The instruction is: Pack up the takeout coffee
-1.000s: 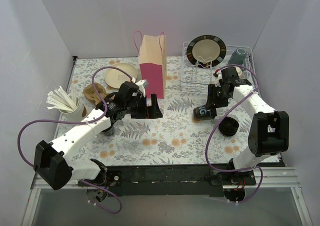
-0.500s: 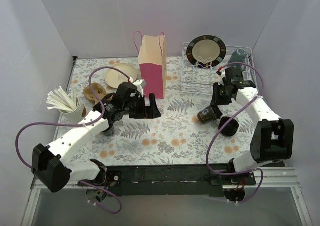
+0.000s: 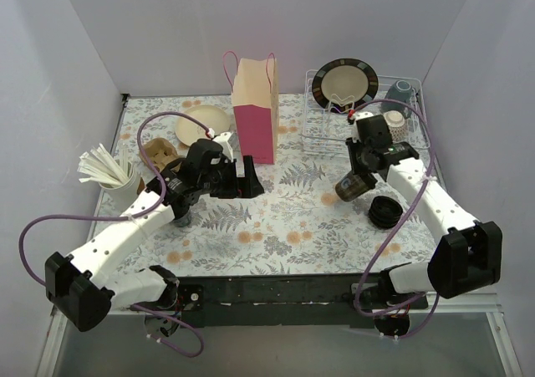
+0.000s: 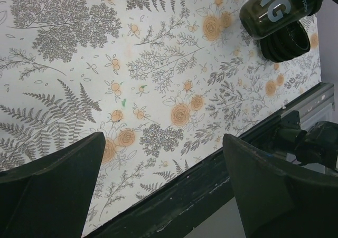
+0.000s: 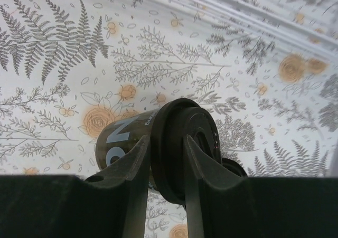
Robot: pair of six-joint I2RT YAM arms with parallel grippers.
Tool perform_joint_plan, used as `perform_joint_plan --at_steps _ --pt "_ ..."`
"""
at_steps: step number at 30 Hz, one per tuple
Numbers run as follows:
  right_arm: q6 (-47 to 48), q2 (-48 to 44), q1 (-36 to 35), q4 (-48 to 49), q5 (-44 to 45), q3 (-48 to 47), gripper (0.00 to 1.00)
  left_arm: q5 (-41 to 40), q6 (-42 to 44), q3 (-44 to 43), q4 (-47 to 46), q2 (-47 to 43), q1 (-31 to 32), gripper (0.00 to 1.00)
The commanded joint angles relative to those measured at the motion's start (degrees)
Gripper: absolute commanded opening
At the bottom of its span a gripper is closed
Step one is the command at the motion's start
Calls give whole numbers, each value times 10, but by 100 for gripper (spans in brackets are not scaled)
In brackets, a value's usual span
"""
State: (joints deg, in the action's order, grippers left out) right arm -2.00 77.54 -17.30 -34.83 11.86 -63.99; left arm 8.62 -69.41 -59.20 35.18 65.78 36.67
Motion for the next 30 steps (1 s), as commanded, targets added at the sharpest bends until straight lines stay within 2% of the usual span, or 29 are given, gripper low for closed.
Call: perform_joint_plan --at_steps 1,8,15,22,30 --pt "38 -10 -77 50 177 -15 21 -43 1 -29 29 -35 2 94" --pt "88 20 -152 125 355 26 21 -131 -20 -45 71 -93 2 96" --pt "151 86 -164 220 417 47 21 -156 -41 -44 91 -129 2 96" --pt "164 131 -181 273 447 54 22 -157 -41 -45 100 -132 2 96" --pt "116 197 -218 260 483 46 25 -160 -29 -46 106 -130 2 96"
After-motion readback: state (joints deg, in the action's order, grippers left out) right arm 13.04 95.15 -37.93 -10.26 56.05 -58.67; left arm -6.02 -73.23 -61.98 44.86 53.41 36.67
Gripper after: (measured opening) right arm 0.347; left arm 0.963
